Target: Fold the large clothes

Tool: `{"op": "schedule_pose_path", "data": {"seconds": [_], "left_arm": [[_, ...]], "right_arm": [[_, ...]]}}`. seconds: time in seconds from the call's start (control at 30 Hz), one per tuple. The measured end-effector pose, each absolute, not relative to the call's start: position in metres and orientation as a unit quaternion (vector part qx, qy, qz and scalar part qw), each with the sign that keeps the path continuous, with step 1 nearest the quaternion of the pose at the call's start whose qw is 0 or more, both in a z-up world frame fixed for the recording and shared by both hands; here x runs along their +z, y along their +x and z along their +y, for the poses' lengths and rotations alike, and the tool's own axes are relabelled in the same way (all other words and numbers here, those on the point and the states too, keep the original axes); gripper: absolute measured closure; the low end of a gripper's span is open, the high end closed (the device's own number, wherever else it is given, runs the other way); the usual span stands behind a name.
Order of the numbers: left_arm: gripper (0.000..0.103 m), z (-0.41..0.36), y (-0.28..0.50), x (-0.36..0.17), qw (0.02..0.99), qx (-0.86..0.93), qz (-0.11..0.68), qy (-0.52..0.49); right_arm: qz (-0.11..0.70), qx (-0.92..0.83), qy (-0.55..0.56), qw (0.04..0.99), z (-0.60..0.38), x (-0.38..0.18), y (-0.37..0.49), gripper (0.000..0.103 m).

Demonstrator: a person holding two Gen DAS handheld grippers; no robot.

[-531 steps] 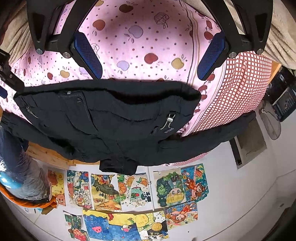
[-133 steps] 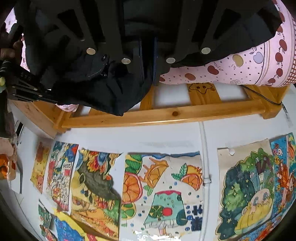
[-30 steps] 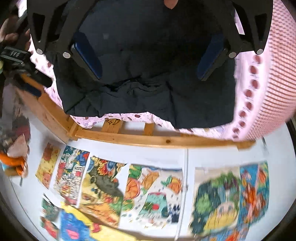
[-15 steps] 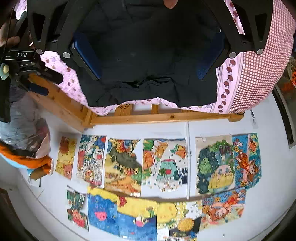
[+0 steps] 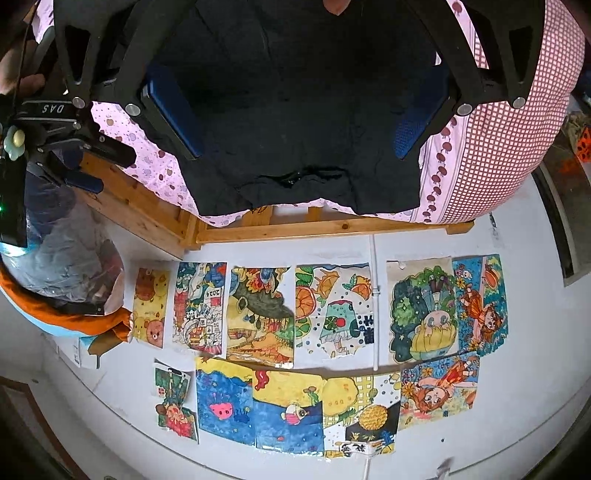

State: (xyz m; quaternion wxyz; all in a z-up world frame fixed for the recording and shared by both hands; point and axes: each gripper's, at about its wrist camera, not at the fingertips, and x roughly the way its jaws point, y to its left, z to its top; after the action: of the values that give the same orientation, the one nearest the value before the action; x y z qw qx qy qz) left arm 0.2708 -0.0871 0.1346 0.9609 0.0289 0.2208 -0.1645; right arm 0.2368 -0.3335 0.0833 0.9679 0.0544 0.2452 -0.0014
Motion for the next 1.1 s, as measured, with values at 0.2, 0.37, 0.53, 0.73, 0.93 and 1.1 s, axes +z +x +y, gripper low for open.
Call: {"op": "schedule_pose_path", "data": {"seconds": [0.2, 0.37, 0.53, 0.73, 0.93, 1.1], "left_arm": [[0.0, -0.08, 0.244, 0.133, 0.961, -0.162, 0.222, 0.034], [0.0, -0.064, 0.223, 0.127, 0.958, -0.168, 0.232, 0.022], [0.0, -0.053, 0.2, 0.122, 0.962, -0.154, 0.224, 0.034], [0.0, -0.045, 0.176, 0.118, 0.966, -0.14, 0.213, 0.045], [0.0, -0.04, 0.158, 0.11, 0.967, -0.128, 0.211, 0.054], [0.0, -0.034, 0.147, 0.103, 0.969, -0.115, 0.208, 0.059]], "right_arm": [[0.247, -0.007, 0.047, 0.968, -0.325, 0.082, 0.204, 0.002], [0.255, -0.008, 0.034, 0.966, -0.316, 0.081, 0.182, 0.002], [0.256, -0.005, 0.027, 0.966, -0.308, 0.082, 0.161, 0.002], [0.255, 0.004, 0.023, 0.967, -0.296, 0.079, 0.141, 0.002], [0.252, 0.01, 0.013, 0.967, -0.284, 0.072, 0.118, 0.002], [0.253, 0.011, 0.004, 0.968, -0.276, 0.066, 0.102, 0.002]]}}
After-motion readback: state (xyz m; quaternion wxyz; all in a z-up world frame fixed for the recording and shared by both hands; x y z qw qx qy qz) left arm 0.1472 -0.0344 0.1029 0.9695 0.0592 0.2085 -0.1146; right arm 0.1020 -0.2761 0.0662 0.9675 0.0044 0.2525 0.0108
